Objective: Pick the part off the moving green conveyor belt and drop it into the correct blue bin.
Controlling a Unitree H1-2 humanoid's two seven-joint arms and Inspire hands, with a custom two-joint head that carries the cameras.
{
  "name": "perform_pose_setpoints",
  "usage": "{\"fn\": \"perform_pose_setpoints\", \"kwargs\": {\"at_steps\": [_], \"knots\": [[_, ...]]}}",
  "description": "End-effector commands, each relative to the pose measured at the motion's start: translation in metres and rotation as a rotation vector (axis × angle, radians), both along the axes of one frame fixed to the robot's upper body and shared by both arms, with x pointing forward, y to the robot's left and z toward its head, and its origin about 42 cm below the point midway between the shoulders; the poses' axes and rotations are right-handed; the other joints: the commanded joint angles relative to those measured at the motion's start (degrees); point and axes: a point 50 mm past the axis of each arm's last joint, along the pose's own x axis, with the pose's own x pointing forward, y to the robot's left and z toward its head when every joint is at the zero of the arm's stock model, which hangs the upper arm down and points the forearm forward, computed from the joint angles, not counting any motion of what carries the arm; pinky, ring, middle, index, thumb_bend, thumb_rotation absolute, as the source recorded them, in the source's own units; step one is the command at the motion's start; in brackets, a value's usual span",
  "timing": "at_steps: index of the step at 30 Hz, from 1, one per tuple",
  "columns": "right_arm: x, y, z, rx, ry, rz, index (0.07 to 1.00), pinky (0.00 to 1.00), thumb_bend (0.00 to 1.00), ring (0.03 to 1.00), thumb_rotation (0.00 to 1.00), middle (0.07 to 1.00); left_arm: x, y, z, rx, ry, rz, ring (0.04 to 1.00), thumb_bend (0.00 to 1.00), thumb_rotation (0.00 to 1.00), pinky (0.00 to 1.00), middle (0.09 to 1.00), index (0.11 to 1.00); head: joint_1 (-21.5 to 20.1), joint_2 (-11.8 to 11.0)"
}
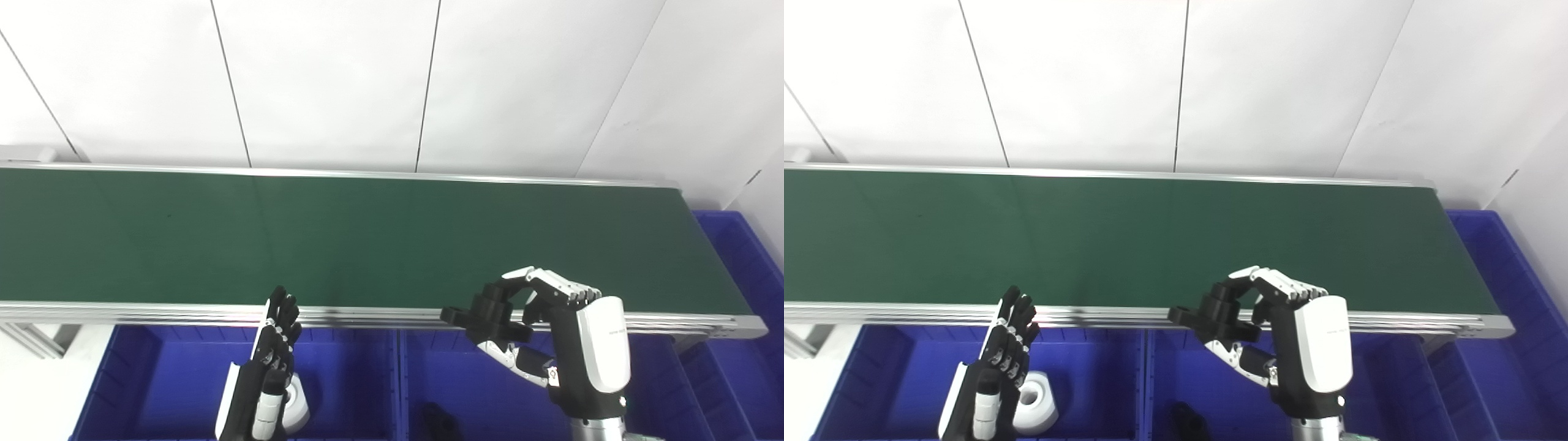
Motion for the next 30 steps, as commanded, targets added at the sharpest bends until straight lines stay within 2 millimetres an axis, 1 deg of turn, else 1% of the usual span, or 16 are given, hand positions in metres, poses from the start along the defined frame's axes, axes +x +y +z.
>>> {"fn": "perform_pose_setpoints", "kwargs": {"at_steps": [1,2,3,6,7,8,12,15,17,18,20,21,23,25,28,30], "knots": [[-0.008,0.0,0.018,-0.011,-0.015,0.027,0.486,0.18,0.52,0.241,0.0,0.471,-0.001,0.001,0.015,-0.033,-0.032,-0.003,0.992,0.82,0.91,1.0,1.0,1.0,0.0,0.1],[-0.01,-0.001,0.02,-0.029,0.002,0.04,0.486,0.19,0.52,0.253,0.0,0.472,-0.001,0.001,0.019,-0.046,-0.033,-0.007,0.996,0.82,0.9,1.0,1.0,1.0,-0.3,1.1],[-0.012,-0.002,0.02,-0.052,0.022,0.053,0.509,0.2,0.52,0.267,0.0,0.445,-0.001,0.002,0.021,-0.054,-0.034,-0.01,0.999,0.82,0.9,1.0,1.0,1.0,-0.3,1.1],[-0.015,-0.009,0.008,-0.121,0.125,0.062,0.53,0.22,0.51,0.288,0.0,0.421,-0.001,0.004,0.028,-0.071,-0.037,-0.009,1.0,0.81,0.91,1.0,1.0,1.0,0.0,2.8],[-0.014,-0.01,0.005,-0.13,0.145,0.059,0.532,0.23,0.51,0.297,0.0,0.422,0.0,0.004,0.03,-0.073,-0.037,-0.008,1.0,0.81,0.9,1.0,0.999,1.0,0.0,2.8],[-0.009,-0.011,-0.007,-0.143,0.206,0.039,0.532,0.23,0.52,0.298,0.0,0.423,0.001,0.006,0.031,-0.086,-0.036,-0.007,1.0,0.81,0.9,1.0,0.999,1.0,-0.2,3.5],[0.016,-0.012,-0.055,-0.25,0.425,-0.034,0.535,0.24,0.52,0.318,0.0,0.425,0.004,0.009,0.035,-0.107,-0.036,-0.014,1.0,0.81,0.86,1.0,0.99,1.0,-0.4,3.9],[0.027,-0.009,-0.073,-0.319,0.522,-0.076,0.534,0.23,0.52,0.302,0.0,0.412,0.006,0.009,0.037,-0.116,-0.037,-0.012,1.0,0.81,0.83,1.0,0.981,1.0,0.1,4.4],[0.031,-0.007,-0.079,-0.339,0.561,-0.103,0.532,0.22,0.52,0.298,0.0,0.41,0.007,0.01,0.037,-0.114,-0.039,-0.015,1.0,0.82,0.82,1.0,0.979,1.0,0.1,4.4],[0.032,-0.007,-0.081,-0.346,0.576,-0.115,0.504,0.21,0.52,0.28,0.0,0.447,0.007,0.01,0.037,-0.113,-0.04,-0.016,1.0,0.81,0.81,1.0,0.98,1.0,0.1,4.4],[0.036,-0.005,-0.087,-0.356,0.601,-0.152,0.49,0.19,0.53,0.268,0.0,0.467,0.007,0.012,0.039,-0.116,-0.038,-0.013,0.998,0.81,0.8,1.0,0.978,1.0,0.1,4.8],[0.038,-0.004,-0.088,-0.354,0.604,-0.164,0.506,0.19,0.52,0.269,0.0,0.434,0.007,0.013,0.039,-0.116,-0.037,-0.012,0.995,0.81,0.79,1.0,0.974,1.0,0.1,4.8],[0.039,-0.004,-0.09,-0.35,0.606,-0.176,0.49,0.19,0.52,0.268,0.0,0.465,0.007,0.014,0.039,-0.116,-0.035,-0.013,0.994,0.81,0.78,1.0,0.974,1.0,0.3,4.9],[0.04,-0.004,-0.09,-0.35,0.607,-0.18,0.515,0.21,0.52,0.286,0.0,0.42,0.007,0.014,0.04,-0.115,-0.034,-0.009,0.991,0.81,0.78,1.0,0.974,1.0,0.3,5.0],[0.04,-0.004,-0.089,-0.365,0.629,-0.193,0.525,0.24,0.52,0.316,0.0,0.414,0.007,0.014,0.041,-0.109,-0.033,-0.008,0.987,0.81,0.78,1.0,0.971,1.0,0.3,5.0],[0.039,-0.003,-0.088,-0.382,0.662,-0.198,0.533,0.28,0.52,0.386,0.01,0.437,0.007,0.014,0.042,-0.102,-0.033,-0.012,0.985,0.81,0.78,1.0,0.969,1.0,0.7,5.3]]}}
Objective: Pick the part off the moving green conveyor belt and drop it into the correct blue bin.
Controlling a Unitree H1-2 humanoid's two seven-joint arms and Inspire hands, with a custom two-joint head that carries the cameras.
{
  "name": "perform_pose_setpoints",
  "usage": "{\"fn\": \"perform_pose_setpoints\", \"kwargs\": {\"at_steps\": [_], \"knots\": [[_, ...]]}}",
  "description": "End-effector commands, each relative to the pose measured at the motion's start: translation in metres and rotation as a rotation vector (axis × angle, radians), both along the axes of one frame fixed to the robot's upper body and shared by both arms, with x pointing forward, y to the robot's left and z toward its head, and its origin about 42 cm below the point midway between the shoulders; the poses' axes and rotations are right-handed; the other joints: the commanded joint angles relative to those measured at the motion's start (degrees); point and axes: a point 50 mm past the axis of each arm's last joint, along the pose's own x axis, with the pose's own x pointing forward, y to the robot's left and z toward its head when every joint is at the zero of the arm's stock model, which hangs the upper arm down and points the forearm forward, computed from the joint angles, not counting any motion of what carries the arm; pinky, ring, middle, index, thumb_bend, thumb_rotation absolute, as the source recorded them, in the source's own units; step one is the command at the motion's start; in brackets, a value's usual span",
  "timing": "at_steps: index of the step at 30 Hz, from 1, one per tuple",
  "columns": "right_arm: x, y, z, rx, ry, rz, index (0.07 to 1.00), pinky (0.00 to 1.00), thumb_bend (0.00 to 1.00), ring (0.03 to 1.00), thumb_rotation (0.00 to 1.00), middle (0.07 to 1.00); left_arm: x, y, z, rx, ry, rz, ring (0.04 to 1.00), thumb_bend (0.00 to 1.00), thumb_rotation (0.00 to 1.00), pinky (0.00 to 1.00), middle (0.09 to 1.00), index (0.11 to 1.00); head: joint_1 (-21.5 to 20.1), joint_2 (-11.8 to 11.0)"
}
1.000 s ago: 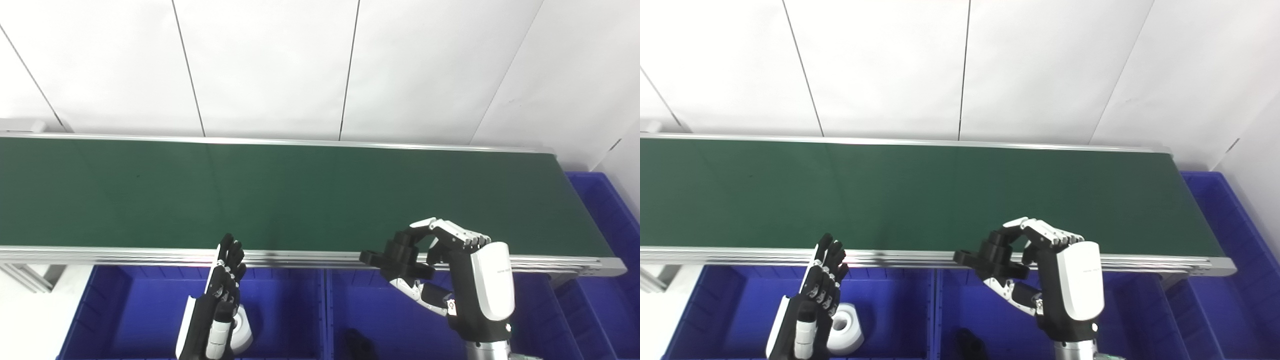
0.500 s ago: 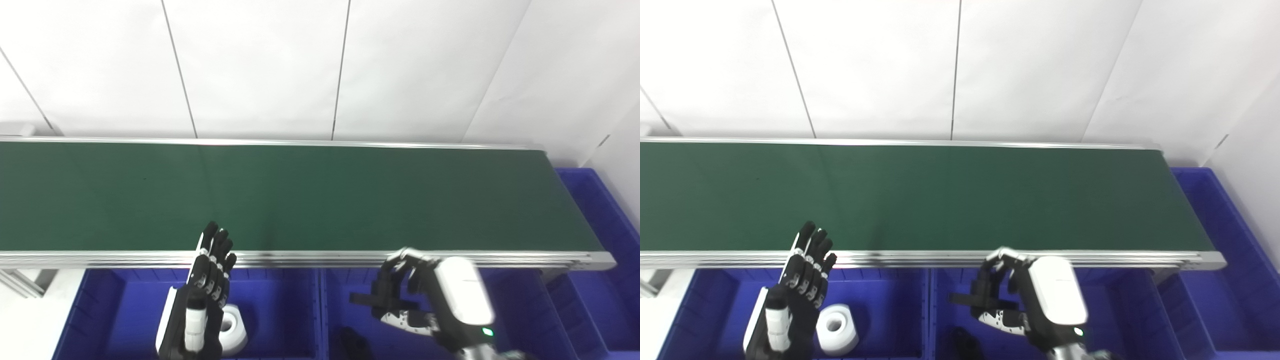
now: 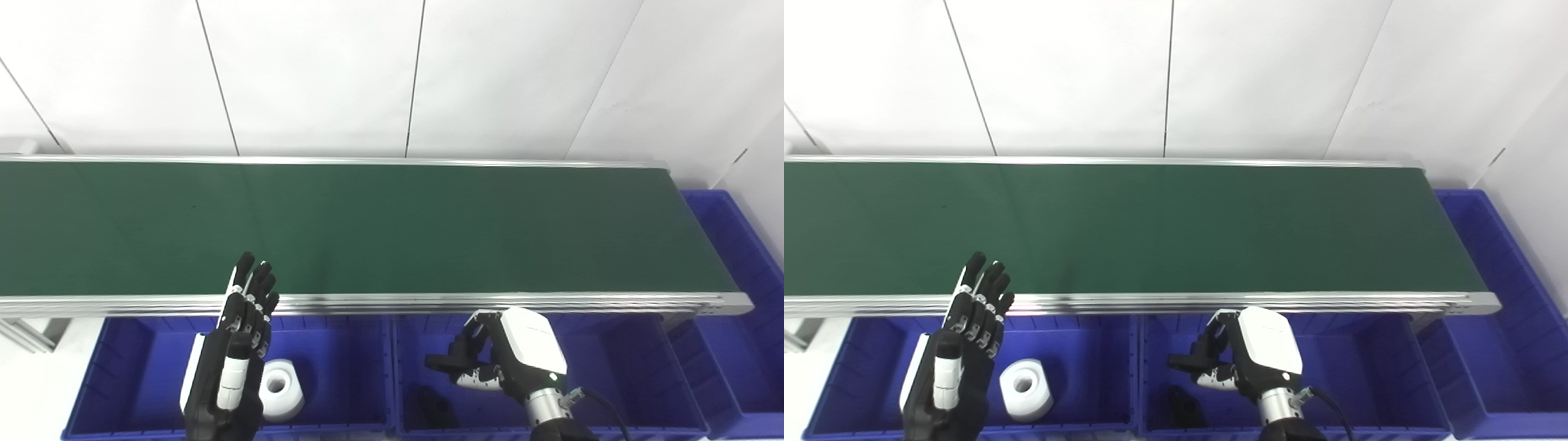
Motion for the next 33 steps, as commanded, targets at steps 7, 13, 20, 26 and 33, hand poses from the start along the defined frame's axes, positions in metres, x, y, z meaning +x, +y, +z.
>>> {"fn": "perform_pose_setpoints", "kwargs": {"at_steps": [7,13,20,26,33], "knots": [[-0.001,0.004,0.019,-0.095,0.091,0.01,0.959,0.92,1.0,0.943,0.7,0.978,0.0,0.001,0.012,-0.002,-0.047,-0.013,0.991,0.82,0.79,1.0,0.976,1.0,0.3,0.2],[-0.003,0.005,0.021,-0.1,0.077,0.017,0.984,1.0,1.0,0.99,0.83,1.0,0.001,0.002,0.011,0.007,-0.046,-0.013,0.982,0.81,0.79,1.0,0.967,1.0,0.3,0.2],[-0.004,0.001,0.023,0.203,-0.057,-0.001,0.895,0.76,1.0,0.846,0.73,0.9,0.001,-0.001,0.005,0.025,-0.037,-0.021,0.99,0.8,0.8,1.0,0.978,1.0,1.9,-0.8],[-0.042,-0.01,0.065,0.759,-0.061,0.073,0.87,0.74,0.99,0.836,0.78,0.875,0.006,0.003,-0.005,0.128,-0.046,0.003,0.993,0.8,0.85,1.0,0.984,1.0,3.7,-2.4],[-0.087,-0.004,0.054,1.172,-0.194,-0.034,0.844,0.79,0.81,0.837,0.85,0.858,0.013,0.018,-0.021,0.343,-0.14,-0.002,1.0,0.79,0.9,1.0,1.0,1.0,5.3,-5.4]]}}
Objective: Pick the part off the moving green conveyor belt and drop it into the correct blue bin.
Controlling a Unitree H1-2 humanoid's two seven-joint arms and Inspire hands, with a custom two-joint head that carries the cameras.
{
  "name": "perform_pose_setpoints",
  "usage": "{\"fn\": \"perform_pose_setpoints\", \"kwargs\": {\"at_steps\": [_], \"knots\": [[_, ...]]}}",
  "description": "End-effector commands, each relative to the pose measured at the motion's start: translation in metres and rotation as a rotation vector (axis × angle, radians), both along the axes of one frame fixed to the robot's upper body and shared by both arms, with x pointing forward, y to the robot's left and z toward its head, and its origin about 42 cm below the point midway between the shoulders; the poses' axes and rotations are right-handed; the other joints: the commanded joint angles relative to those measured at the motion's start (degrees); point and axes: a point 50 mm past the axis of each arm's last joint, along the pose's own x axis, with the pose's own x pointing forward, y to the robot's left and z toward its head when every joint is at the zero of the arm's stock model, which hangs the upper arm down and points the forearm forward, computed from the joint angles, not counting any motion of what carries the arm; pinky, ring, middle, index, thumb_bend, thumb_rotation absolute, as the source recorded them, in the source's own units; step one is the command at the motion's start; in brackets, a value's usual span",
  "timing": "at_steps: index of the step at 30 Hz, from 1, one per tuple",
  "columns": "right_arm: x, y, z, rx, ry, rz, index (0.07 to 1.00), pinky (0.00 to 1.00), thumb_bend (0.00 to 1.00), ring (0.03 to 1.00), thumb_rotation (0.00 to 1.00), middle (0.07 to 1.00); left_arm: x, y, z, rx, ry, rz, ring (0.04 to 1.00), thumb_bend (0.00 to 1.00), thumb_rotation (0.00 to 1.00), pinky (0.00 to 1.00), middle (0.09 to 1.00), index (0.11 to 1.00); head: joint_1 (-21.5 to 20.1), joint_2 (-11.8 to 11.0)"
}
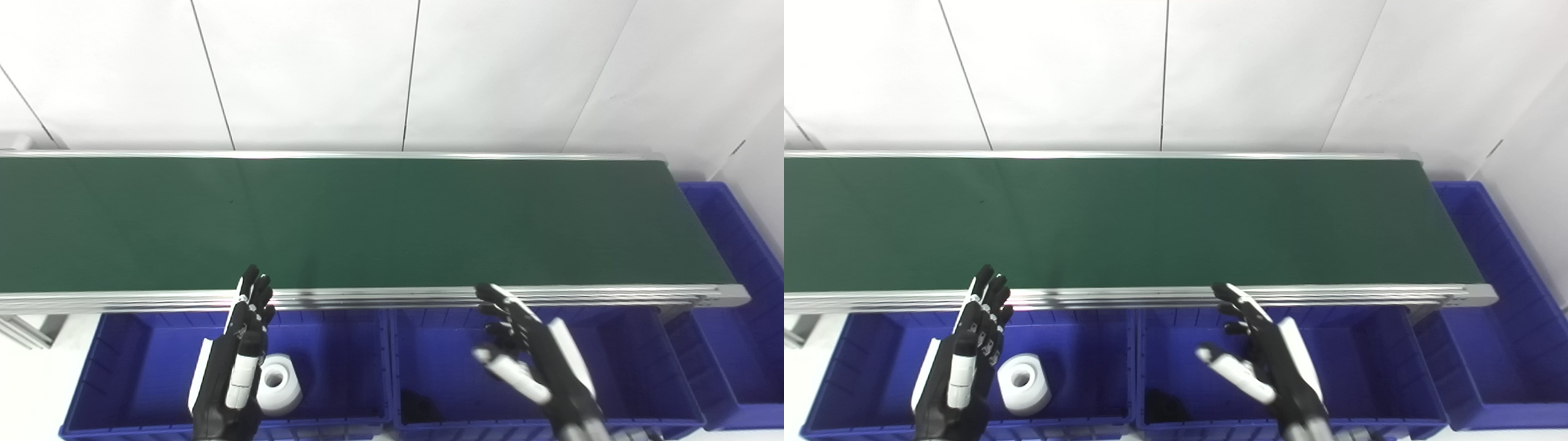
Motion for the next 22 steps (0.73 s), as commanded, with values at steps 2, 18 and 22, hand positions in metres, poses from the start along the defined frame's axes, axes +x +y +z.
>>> {"fn": "perform_pose_setpoints", "kwargs": {"at_steps": [2,18,22], "knots": [[0.006,0.008,-0.011,0.031,-0.323,-0.14,0.86,0.8,0.76,0.848,0.89,0.864,0.011,0.013,0.007,0.147,-0.198,-0.032,1.0,0.82,0.88,1.0,1.0,1.0,0.3,-1.7],[0.026,0.012,-0.061,0.012,-0.288,-0.134,0.96,0.89,0.8,0.936,0.92,0.964,0.01,-0.006,-0.022,0.303,-0.253,0.07,1.0,0.81,0.93,1.0,1.0,1.0,2.7,-6.1],[0.024,0.012,-0.062,-0.013,-0.288,-0.125,0.964,0.9,0.8,0.946,0.93,0.972,0.009,-0.008,-0.021,0.328,-0.263,0.079,1.0,0.82,0.95,1.0,1.0,1.0,2.8,-6.8]]}}
